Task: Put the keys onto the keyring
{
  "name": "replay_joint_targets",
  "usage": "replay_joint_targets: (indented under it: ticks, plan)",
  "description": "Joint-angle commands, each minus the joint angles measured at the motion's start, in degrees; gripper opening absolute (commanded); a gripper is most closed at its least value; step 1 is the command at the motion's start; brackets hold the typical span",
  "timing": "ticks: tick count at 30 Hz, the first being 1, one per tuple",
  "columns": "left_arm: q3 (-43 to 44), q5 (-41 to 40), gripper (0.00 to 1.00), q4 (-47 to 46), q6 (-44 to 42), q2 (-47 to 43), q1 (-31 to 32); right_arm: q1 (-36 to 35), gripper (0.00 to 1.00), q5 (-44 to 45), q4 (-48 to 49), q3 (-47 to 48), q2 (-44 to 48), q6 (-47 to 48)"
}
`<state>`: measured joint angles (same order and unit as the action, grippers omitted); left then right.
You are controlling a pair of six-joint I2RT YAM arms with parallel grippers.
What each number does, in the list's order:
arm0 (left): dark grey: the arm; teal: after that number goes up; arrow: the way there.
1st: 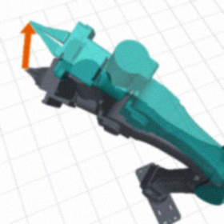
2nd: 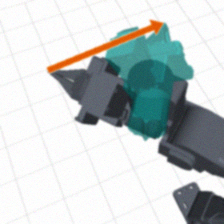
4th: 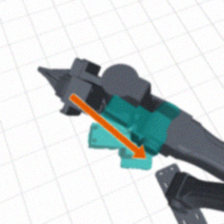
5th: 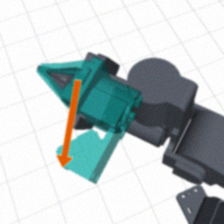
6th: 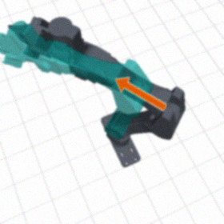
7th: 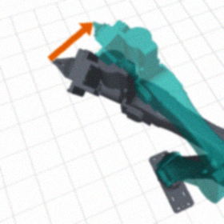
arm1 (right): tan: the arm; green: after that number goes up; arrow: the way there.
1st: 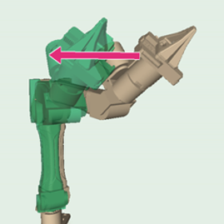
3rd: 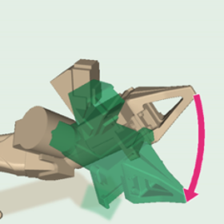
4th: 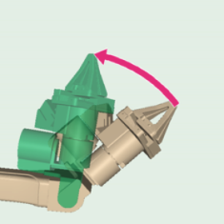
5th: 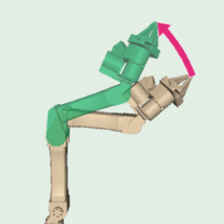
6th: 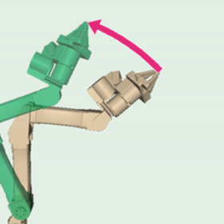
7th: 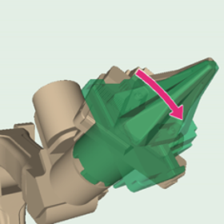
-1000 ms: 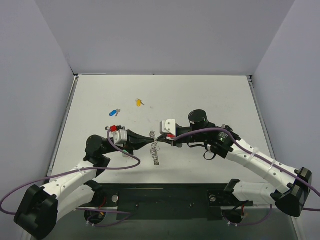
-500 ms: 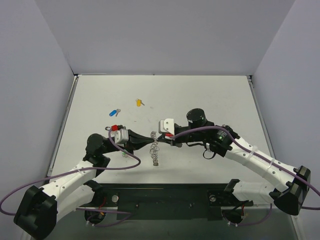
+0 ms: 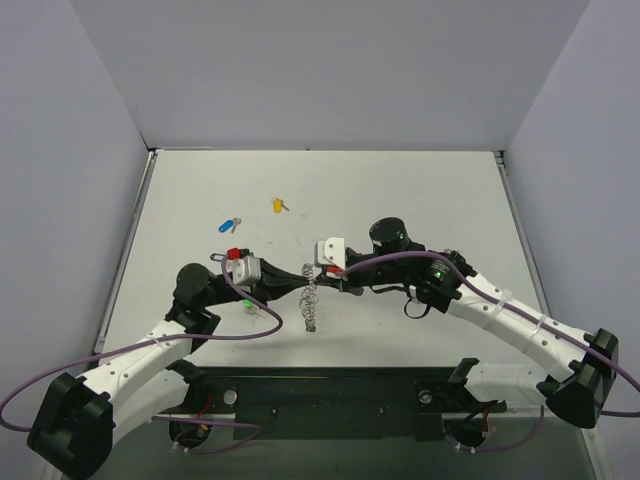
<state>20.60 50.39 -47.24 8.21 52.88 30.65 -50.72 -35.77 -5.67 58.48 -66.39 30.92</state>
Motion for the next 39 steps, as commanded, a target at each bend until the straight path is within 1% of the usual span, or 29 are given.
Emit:
replay_joint_targets:
  ticks: [1,16,39]
  plan:
    - [3.5,-0.6,0.0,0.2,-1.7,-0.8,0.3,-1.4,0.0,-2.6,1.7,3.1,-0.6,-1.3]
    - [5.2,-1.9,0.0,5.5,-2.8,-0.9,0.4,-2.7,0.0,-1.0,0.1,4.0,-1.5,0.1]
    - [6.3,-6.9,0.0,5.1,3.7,-0.1,-0.2,-2.8,0.0,1.1,-2.8,2.7,-0.1,4.9]
